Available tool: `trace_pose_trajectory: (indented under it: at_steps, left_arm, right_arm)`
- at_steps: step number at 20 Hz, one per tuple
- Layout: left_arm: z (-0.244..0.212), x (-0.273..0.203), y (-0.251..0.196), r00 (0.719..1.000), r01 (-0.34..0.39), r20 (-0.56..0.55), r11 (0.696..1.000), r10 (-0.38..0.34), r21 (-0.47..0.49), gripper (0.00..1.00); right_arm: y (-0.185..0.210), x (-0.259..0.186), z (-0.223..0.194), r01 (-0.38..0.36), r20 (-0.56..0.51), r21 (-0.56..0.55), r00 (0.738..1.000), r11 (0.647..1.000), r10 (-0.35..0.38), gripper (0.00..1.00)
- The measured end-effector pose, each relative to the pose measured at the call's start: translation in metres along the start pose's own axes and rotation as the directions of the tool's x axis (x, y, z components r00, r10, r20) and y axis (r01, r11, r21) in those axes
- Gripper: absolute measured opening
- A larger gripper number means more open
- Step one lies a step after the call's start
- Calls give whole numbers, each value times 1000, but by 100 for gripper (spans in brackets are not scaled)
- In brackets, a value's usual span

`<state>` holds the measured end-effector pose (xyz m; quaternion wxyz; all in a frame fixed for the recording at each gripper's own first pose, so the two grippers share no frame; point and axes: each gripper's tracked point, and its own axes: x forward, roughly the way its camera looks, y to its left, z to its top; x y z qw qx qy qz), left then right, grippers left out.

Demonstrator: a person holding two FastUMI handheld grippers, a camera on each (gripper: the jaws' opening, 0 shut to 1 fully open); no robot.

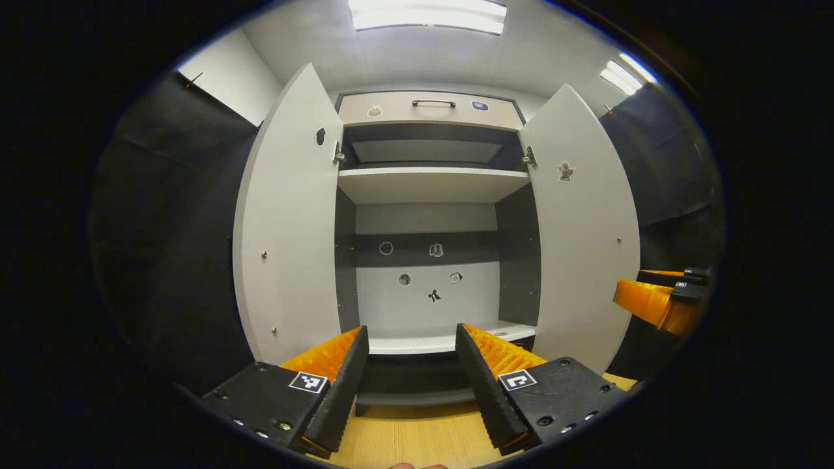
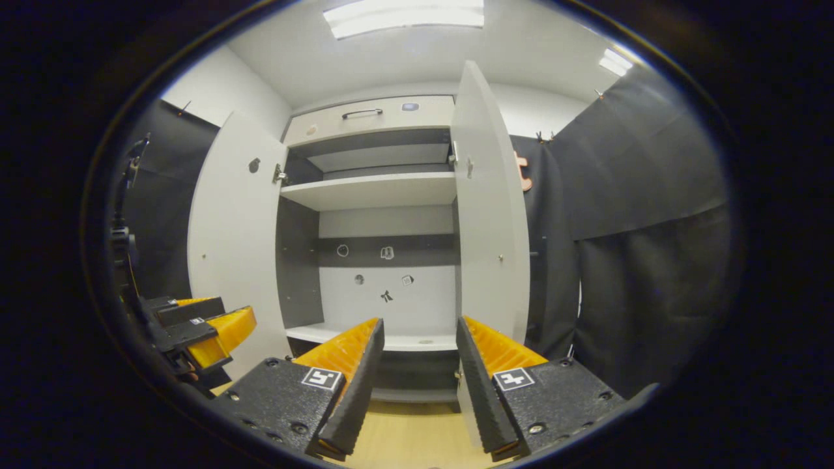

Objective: Open the right door of the double-door shoe cabinet with the right hand, and open the left door with the left hand.

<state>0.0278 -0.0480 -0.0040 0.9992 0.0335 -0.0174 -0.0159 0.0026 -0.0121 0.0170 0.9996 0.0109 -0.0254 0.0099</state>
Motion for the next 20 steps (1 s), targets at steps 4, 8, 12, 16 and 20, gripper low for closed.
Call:
trace_pose_trajectory:
  at_steps: [4, 8, 12, 16, 20]
  left_arm:
    - [-2, -10, -4, 1000, 7, 2, 1000, -7, 2, 82]
    - [6, -14, -2, 1000, -10, 23, 1000, 10, 25, 82]
    - [9, -14, -3, 1000, -5, 27, 1000, 5, 11, 82]
    - [8, -14, -2, 1000, -4, 20, 1000, 4, 4, 82]
    - [9, -16, -2, 1000, 4, 28, 1000, -4, -3, 82]
  right_arm:
    - [0, 5, -5, 3, -13, -10, 1000, 1000, -3, 71]
    - [5, 5, -5, -8, -2, 3, 1000, 1000, 8, 71]
    - [3, 4, 0, 3, 11, -3, 1000, 1000, -3, 71]
    - [-1, 2, -2, 11, 9, -3, 1000, 1000, -11, 71]
    - [-3, 1, -2, 17, 6, -4, 1000, 1000, -17, 71]
